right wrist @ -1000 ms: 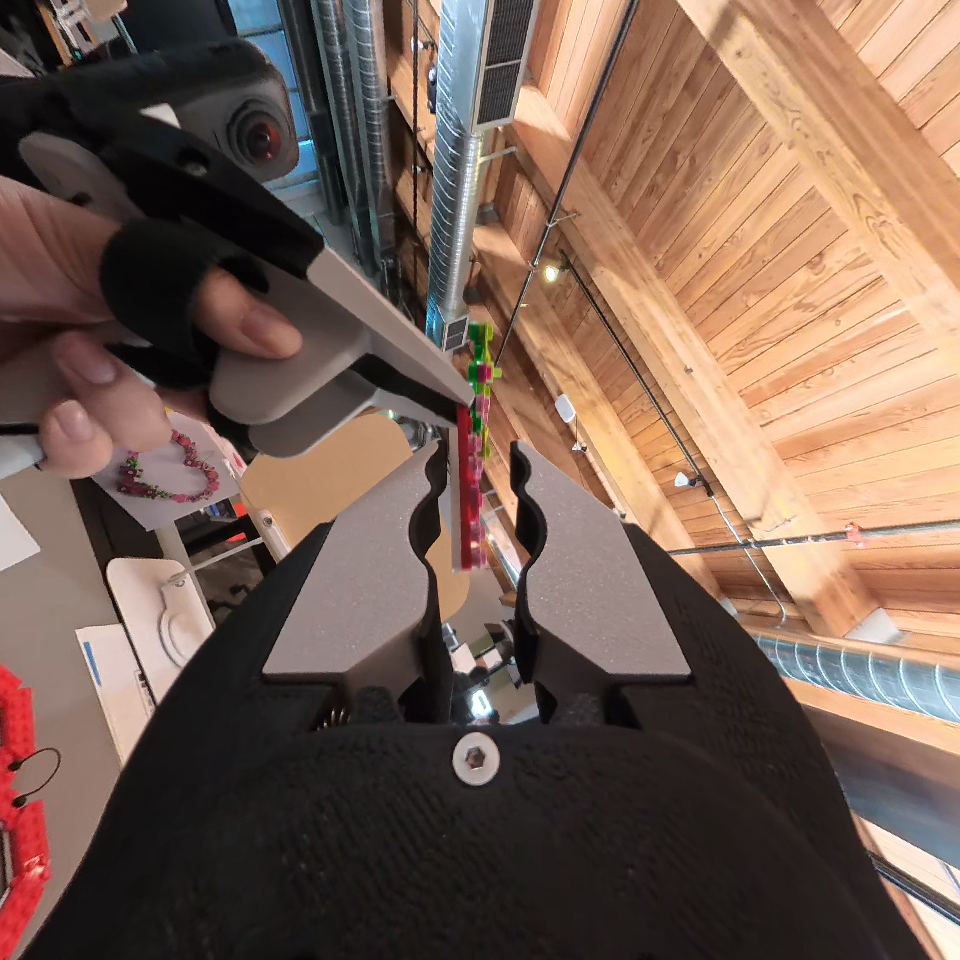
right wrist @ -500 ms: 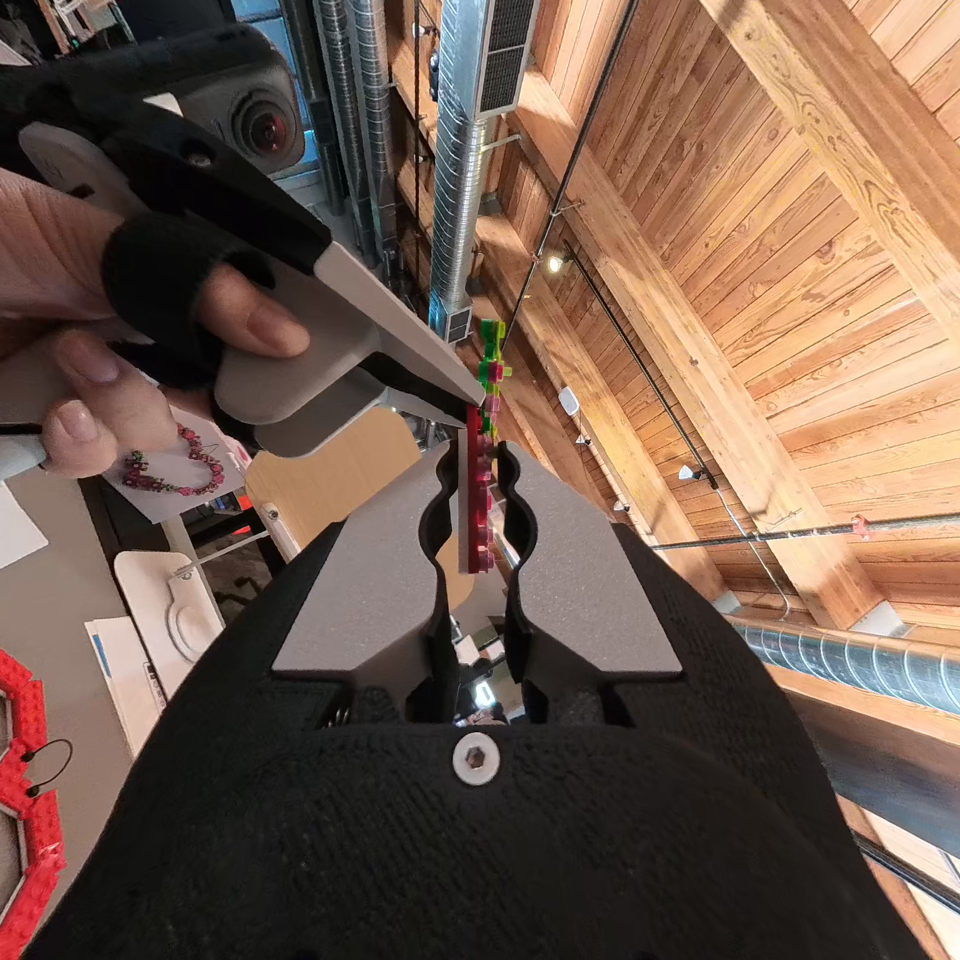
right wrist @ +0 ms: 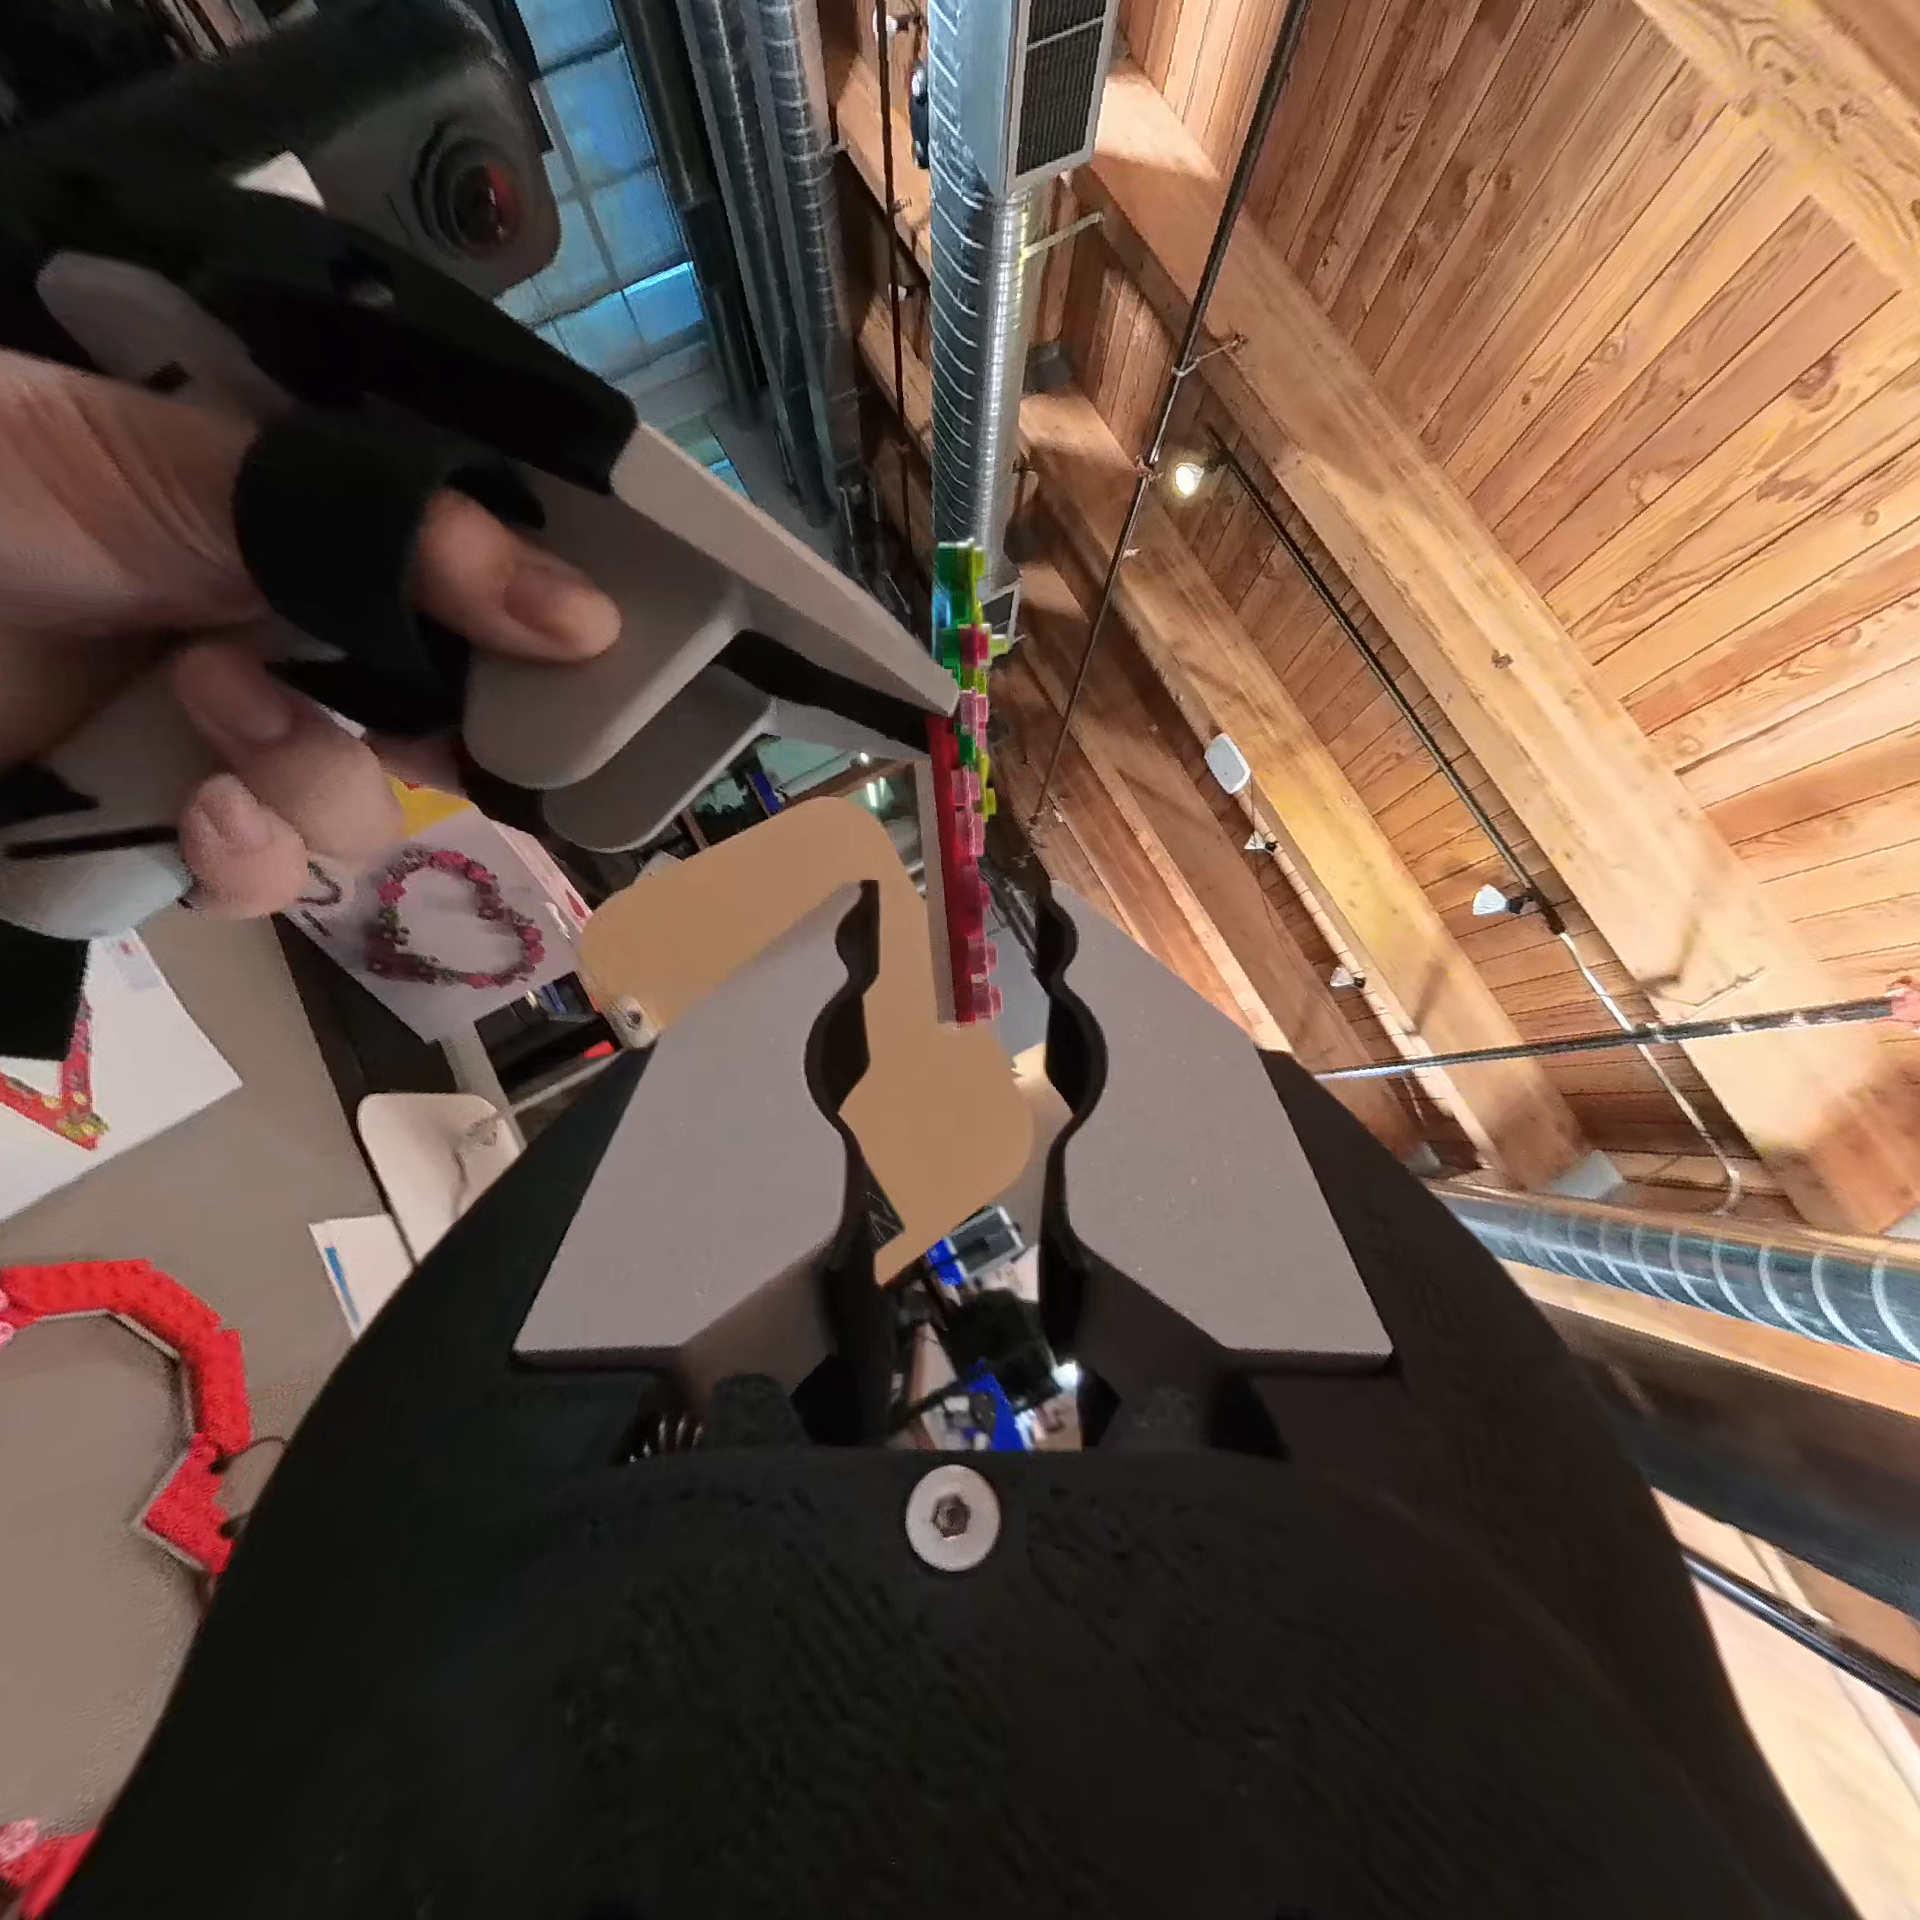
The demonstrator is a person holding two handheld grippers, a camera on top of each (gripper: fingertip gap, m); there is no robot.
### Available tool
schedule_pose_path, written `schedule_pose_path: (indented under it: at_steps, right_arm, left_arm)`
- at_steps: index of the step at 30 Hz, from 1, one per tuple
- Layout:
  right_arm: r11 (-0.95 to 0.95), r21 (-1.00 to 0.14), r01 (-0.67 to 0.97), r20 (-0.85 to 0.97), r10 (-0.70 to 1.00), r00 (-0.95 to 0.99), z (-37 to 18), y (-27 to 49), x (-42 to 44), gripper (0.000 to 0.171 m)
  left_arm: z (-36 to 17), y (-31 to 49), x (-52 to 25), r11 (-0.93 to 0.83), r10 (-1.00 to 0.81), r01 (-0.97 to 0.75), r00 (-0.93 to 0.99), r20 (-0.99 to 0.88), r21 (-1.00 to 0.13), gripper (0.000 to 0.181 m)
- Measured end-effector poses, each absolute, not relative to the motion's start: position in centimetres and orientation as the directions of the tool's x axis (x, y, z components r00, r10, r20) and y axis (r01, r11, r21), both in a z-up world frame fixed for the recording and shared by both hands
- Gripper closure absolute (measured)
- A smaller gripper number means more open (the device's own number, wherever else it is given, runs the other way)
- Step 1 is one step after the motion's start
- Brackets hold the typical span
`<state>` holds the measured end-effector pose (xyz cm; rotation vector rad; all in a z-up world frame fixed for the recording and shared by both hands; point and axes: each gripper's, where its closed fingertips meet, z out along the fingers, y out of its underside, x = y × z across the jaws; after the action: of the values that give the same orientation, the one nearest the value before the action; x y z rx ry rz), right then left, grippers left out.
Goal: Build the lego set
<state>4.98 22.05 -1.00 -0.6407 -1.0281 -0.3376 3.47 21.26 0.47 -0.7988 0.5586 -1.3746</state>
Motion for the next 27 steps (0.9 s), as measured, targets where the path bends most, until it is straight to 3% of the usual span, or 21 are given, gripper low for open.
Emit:
schedule_pose_path:
  at_steps: [3, 7, 10, 15, 19, 24, 27]
  right_arm:
    - [0.75, -0.298, 0.591, 0.883, -0.018, 0.469, -1.2, 22.5, 5.1, 0.161]
    - [0.74, -0.314, 0.595, 0.878, -0.011, 0.478, -1.3, 23.1, 5.1, 0.161]
    - [0.733, -0.321, 0.6, 0.872, -0.019, 0.489, -1.2, 23.5, 5.6, 0.161]
    - [0.704, -0.313, 0.637, 0.87, -0.056, 0.49, -1.1, 24.5, 7.2, 0.161]
    - [0.637, -0.155, 0.755, 0.917, -0.192, 0.35, -3.9, 25.8, 8.9, 0.161]
    - [0.544, 0.144, 0.827, 0.962, -0.272, 0.011, -15.1, 27.5, 11.8, 0.161]
    - [0.534, 0.208, 0.82, 0.976, -0.17, -0.137, -22.5, 27.9, 14.8, 0.162]
  left_arm:
    - [0.4, 21.5, 3.5, -0.014, -0.985, 0.641, 0.123, 0.121, -0.767, 0.168]
    - [0.3, 22.3, 3.3, -0.033, -0.976, 0.665, 0.14, 0.169, -0.746, 0.167]
    - [0.1, 23.4, 2.8, -0.051, -0.961, 0.677, 0.166, 0.219, -0.734, 0.135]
    - [-0.7, 26.1, 1.3, -0.054, -0.924, 0.67, 0.248, 0.292, -0.74, 0.102]
    - [-0.4, 28.1, -3.0, 0.064, -0.853, 0.681, 0.416, 0.314, -0.729, 0.097]
    - [1.2, 27.3, -7.9, 0.167, -0.809, 0.713, 0.494, 0.318, -0.681, 0.102]
    - [1.8, 26.6, -8.6, 0.142, -0.828, 0.735, 0.456, 0.327, -0.663, 0.099]
